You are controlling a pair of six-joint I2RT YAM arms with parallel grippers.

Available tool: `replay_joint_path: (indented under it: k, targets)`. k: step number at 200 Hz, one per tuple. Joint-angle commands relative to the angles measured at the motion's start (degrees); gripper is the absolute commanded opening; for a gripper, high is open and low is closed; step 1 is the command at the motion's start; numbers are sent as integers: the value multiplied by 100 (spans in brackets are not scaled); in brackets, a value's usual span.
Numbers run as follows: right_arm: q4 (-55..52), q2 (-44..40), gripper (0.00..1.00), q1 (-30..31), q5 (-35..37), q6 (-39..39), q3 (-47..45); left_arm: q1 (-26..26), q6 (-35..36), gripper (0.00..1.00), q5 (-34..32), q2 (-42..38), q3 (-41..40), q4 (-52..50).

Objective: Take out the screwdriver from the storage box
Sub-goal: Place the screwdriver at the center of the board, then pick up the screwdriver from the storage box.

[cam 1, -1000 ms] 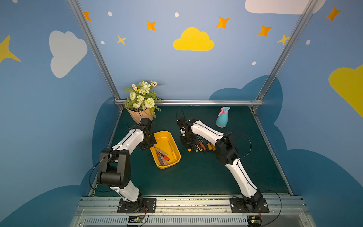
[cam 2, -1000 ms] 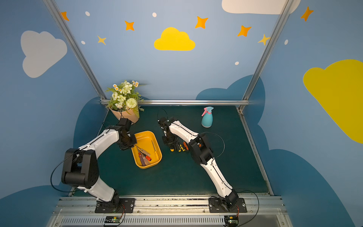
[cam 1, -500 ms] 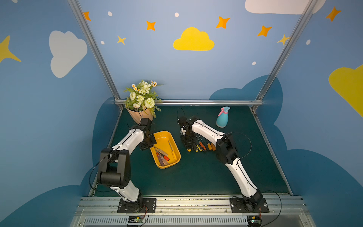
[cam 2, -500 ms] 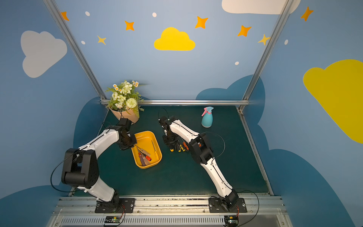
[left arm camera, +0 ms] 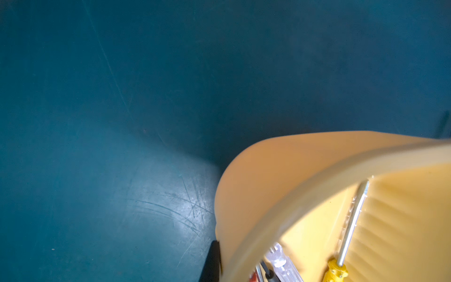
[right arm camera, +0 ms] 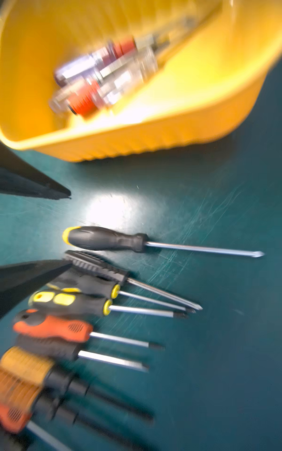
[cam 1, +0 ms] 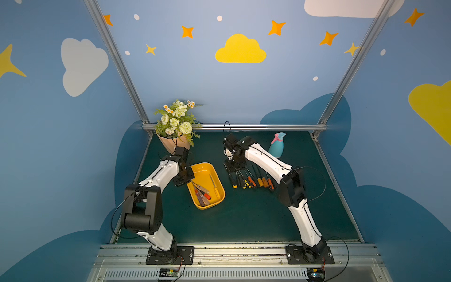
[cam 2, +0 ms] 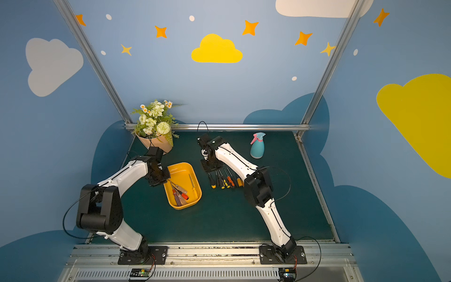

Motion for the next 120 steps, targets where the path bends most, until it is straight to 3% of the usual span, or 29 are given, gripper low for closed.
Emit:
replay_joint_path:
  k: [1,28,120]
  targets:
    - [127,-460,48,207,92,-359,-180,27,-43,2,250,-39,274,11]
    - [286,-704,53,477,100,-498,-506,27,-107,3,323,-43,341,30]
    - [440,-356,53,1112,-31,-316,-769,-21,-253,2,343,53,258,99]
